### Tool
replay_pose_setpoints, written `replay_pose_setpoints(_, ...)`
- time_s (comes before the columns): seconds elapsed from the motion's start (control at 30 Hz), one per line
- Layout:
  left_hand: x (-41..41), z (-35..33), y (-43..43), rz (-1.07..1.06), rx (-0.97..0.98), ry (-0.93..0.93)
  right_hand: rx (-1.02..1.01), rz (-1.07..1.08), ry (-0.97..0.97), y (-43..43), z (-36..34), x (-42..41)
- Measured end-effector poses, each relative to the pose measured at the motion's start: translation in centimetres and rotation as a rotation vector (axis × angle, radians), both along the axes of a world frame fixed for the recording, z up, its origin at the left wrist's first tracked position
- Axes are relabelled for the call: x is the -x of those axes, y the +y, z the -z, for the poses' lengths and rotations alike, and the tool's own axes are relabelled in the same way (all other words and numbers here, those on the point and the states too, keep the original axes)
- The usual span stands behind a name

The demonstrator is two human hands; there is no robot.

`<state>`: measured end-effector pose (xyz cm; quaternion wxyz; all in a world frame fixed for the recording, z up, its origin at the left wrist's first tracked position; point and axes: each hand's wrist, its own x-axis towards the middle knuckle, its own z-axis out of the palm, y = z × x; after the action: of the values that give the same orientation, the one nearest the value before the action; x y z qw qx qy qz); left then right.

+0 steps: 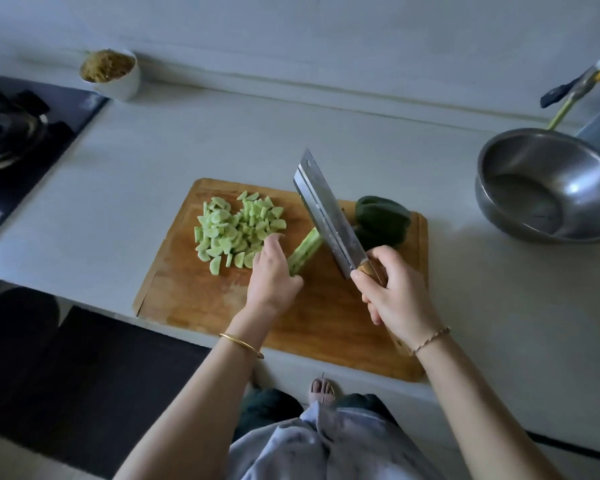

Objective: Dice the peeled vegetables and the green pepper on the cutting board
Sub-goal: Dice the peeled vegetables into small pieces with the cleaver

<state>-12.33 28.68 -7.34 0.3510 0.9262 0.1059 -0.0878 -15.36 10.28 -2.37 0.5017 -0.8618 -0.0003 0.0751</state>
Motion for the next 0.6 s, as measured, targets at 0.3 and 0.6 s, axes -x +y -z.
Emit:
replay_pose_setpoints(0.3, 0.8, 1.3, 0.2, 0.092, -0.161, -0.144, 0.195, -0.126, 0.012, 1.1, 0.6, 0.6)
replay_pose_setpoints(0.6, 0.8, 1.6, 0.1, 0.046, -0.205, -0.179, 0.358, -0.17, -0.017, 1.2, -0.1, 1.0)
